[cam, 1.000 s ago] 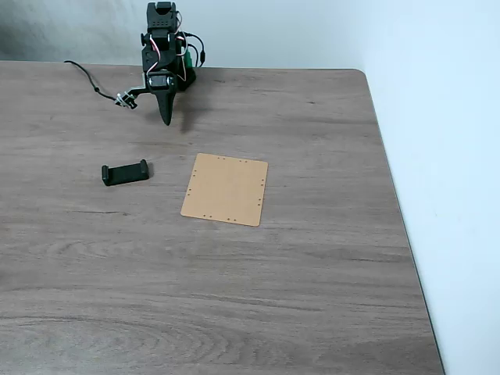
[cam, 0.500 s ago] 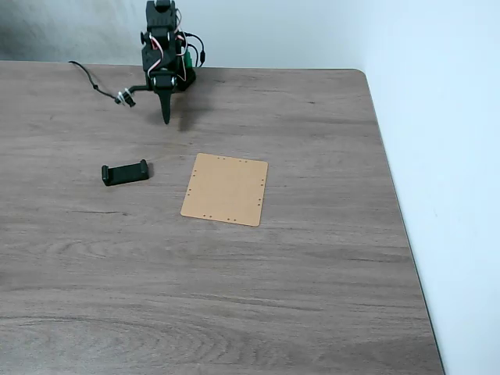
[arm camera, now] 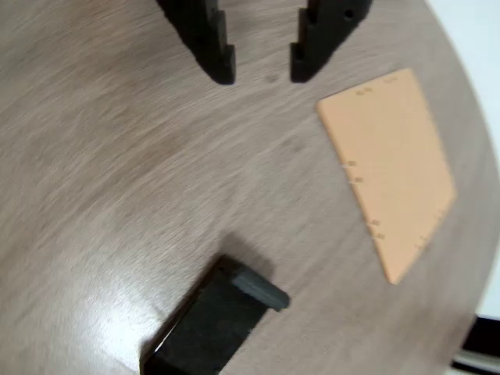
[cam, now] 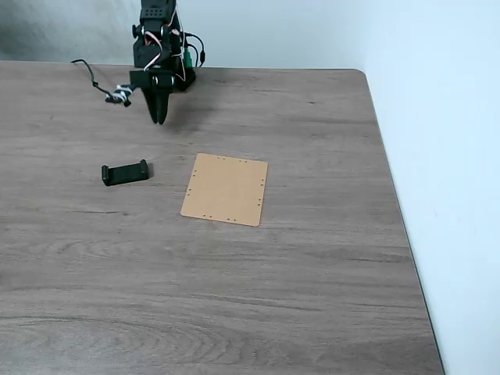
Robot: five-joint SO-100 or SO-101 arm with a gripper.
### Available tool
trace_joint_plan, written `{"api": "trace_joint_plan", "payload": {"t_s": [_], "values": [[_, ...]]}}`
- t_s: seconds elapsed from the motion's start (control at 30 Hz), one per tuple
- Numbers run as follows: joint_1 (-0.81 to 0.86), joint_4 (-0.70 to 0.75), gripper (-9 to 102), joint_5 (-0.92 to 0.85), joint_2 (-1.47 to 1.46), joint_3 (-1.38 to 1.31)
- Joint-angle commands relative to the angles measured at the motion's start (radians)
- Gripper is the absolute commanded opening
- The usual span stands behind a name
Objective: Grasp a black block and then place it on the board.
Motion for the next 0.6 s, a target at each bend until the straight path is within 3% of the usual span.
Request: {"api": "trace_joint_plan", "payload": {"t_s": [0.0, 0.23, 0.57], "values": [[0.034, -0.023, 12, -0.118, -0.046, -0.081], [0.080, -0.046, 21, -0.337, -0.342, -0.288], [0.141, 0.028, 22, -0.632, -0.701, -0.638]]}}
